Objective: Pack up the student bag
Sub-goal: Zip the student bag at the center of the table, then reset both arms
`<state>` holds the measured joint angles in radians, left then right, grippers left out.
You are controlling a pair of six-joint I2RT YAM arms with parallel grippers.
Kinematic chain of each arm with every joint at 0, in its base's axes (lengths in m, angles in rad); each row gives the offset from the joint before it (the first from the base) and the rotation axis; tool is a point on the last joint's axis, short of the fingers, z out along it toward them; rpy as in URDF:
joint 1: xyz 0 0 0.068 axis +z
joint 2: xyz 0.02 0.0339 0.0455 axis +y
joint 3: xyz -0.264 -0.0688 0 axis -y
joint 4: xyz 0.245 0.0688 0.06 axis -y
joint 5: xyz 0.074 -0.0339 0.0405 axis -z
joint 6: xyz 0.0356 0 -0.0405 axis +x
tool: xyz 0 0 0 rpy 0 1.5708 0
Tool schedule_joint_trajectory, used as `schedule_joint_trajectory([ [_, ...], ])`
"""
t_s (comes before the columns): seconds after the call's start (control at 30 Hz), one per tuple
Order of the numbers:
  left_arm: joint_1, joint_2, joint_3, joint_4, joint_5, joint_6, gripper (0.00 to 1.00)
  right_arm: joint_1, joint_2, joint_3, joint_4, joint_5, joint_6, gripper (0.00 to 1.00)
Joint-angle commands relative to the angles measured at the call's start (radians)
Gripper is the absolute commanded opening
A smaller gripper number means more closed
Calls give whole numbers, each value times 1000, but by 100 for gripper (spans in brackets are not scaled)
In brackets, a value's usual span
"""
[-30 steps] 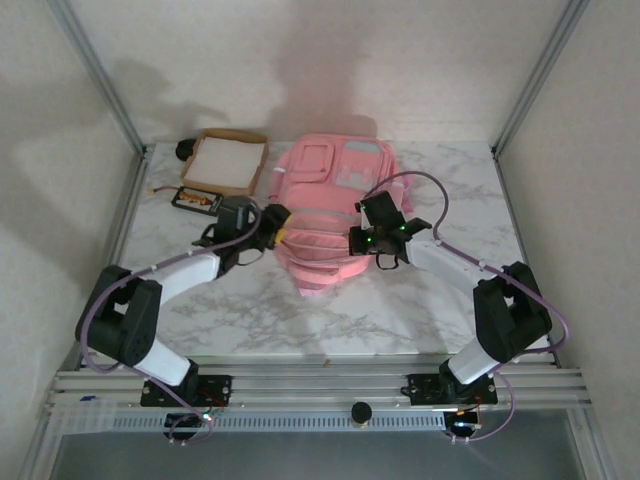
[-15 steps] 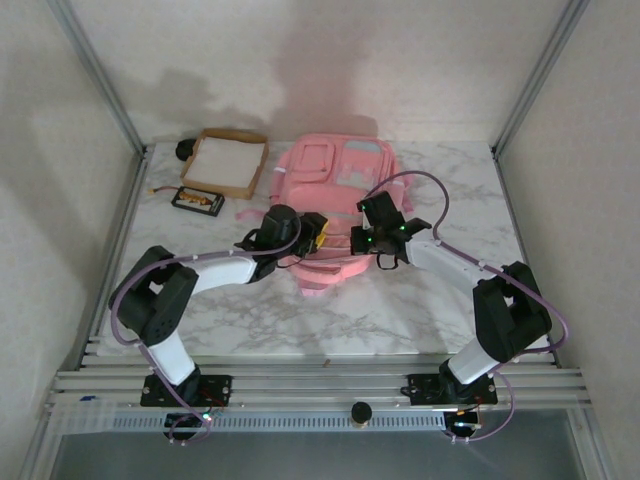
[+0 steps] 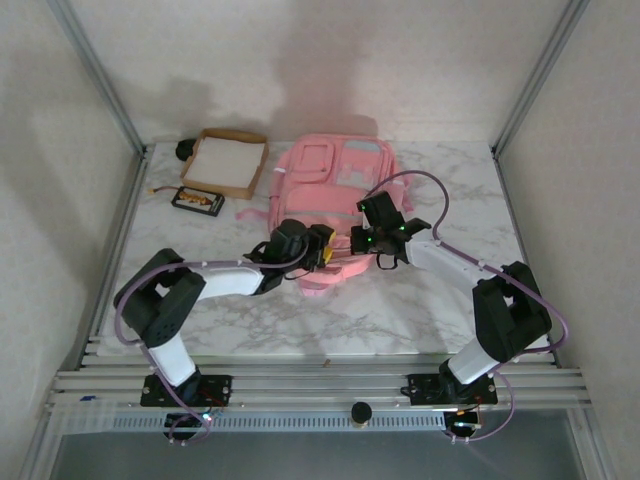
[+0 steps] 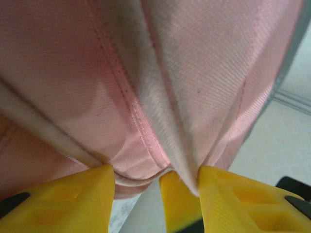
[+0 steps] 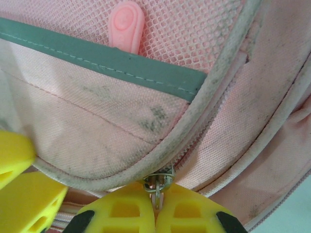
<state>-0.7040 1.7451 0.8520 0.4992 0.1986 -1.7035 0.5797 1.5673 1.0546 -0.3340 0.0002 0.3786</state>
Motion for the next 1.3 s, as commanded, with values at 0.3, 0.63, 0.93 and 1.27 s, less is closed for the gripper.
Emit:
schedule_joint_trajectory([
  [0.3, 18, 85, 91, -58, -99, 11, 12, -4, -24, -5, 6, 19, -20, 0],
  [0.63, 82, 0, 65, -168, -169, 113, 0, -113, -21, 52, -80, 37, -68, 0],
  [0.93, 107, -5, 96, -311, -180, 197, 0, -188, 96, 181, -114, 78, -80, 0],
  [1.27, 121, -77, 161, -383, -137, 427, 52, -210, -111, 136, -117, 3, -84, 61],
])
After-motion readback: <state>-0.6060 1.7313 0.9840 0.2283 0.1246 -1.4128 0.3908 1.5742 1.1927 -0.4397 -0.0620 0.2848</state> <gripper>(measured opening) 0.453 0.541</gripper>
